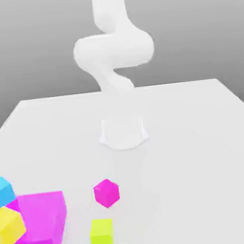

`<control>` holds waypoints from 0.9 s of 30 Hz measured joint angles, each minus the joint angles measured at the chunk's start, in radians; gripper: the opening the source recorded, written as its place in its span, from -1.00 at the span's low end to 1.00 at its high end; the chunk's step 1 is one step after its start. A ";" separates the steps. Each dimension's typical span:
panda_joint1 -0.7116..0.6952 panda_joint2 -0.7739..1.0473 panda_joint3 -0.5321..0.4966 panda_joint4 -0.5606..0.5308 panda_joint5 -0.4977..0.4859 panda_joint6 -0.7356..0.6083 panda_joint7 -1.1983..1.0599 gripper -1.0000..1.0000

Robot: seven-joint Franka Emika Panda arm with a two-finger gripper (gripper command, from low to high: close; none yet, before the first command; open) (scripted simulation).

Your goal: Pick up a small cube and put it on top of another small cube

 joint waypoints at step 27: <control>0.095 0.731 -0.239 -0.198 -0.029 0.342 -1.206 0.00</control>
